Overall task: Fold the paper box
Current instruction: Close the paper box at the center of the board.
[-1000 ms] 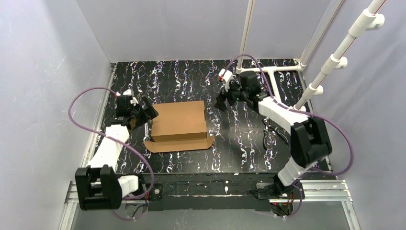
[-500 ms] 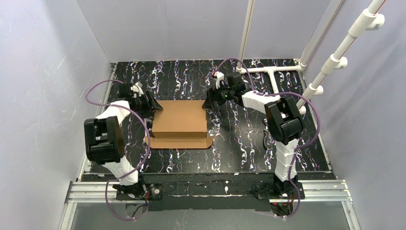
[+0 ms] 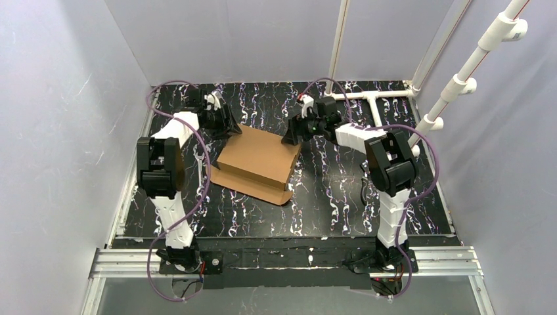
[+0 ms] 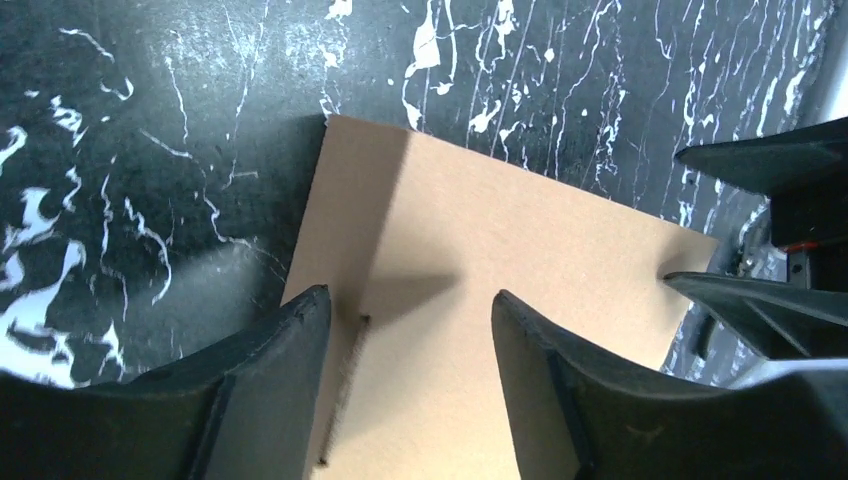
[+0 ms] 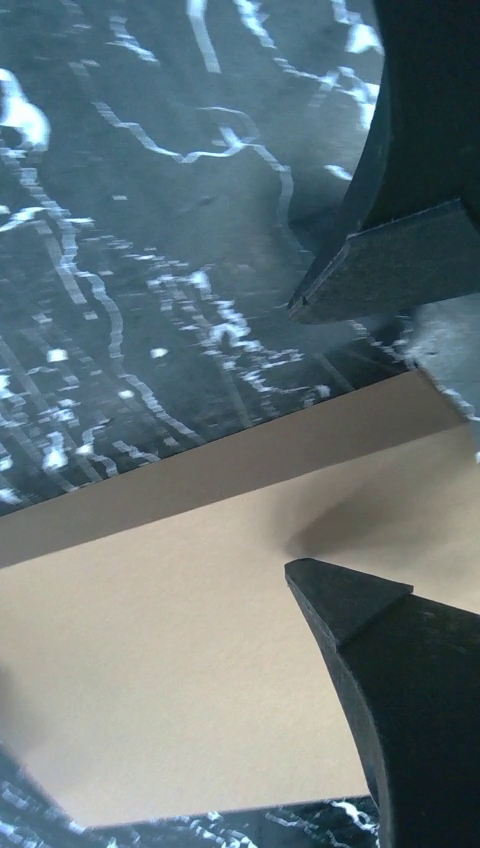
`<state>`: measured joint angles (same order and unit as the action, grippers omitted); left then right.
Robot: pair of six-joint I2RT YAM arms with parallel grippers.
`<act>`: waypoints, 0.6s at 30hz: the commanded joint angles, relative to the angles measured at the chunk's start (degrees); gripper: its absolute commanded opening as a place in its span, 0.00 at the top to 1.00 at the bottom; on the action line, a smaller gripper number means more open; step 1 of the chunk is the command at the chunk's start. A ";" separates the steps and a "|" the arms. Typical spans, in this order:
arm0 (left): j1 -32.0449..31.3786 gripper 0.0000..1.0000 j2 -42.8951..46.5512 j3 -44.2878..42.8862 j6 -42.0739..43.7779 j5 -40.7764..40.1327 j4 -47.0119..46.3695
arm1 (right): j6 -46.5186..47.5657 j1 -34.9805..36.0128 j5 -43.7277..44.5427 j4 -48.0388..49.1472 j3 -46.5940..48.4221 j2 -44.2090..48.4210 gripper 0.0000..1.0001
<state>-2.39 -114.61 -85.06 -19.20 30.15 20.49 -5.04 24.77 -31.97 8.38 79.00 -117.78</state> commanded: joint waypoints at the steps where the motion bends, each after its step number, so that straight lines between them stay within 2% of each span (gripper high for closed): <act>1: -1.38 0.34 17.61 5.84 1.73 -13.47 -4.07 | 0.88 -0.34 4.03 -0.27 -5.83 6.14 0.06; 2: -1.39 0.26 22.70 10.20 1.01 -15.15 -7.00 | 0.98 -0.34 4.93 -0.62 -7.16 7.25 0.06; 4: -1.04 0.03 33.20 20.12 -3.11 -14.19 -14.60 | 0.74 -0.50 6.78 -0.93 -9.50 9.11 0.09; 7: -0.01 0.02 42.85 34.66 -14.07 0.34 -26.42 | 1.73 -0.65 8.54 -0.66 -12.61 11.89 0.10; 9: -2.77 0.16 44.94 40.92 -17.37 7.84 -29.15 | 1.68 -0.84 8.46 -0.79 -13.78 13.40 0.09; 11: -10.02 0.26 46.98 45.83 -18.99 7.76 -32.10 | 0.73 -0.87 7.80 -0.27 -15.11 14.41 0.09; 14: -23.98 0.41 48.51 51.06 -19.72 0.07 -37.08 | -1.61 -0.87 6.68 2.39 -17.35 14.39 0.08; 16: -31.82 0.43 49.06 53.88 -19.82 -6.91 -39.16 | -2.29 -0.87 6.48 3.10 -17.81 13.95 0.08; 18: -36.48 0.43 49.66 58.70 -20.07 -13.70 -46.17 | -2.30 -0.87 6.23 3.24 -17.94 13.61 0.08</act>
<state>-30.89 -67.64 -31.94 -37.28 27.70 -13.89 -6.15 24.10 -25.41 8.84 61.80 -104.88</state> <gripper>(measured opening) 0.574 0.915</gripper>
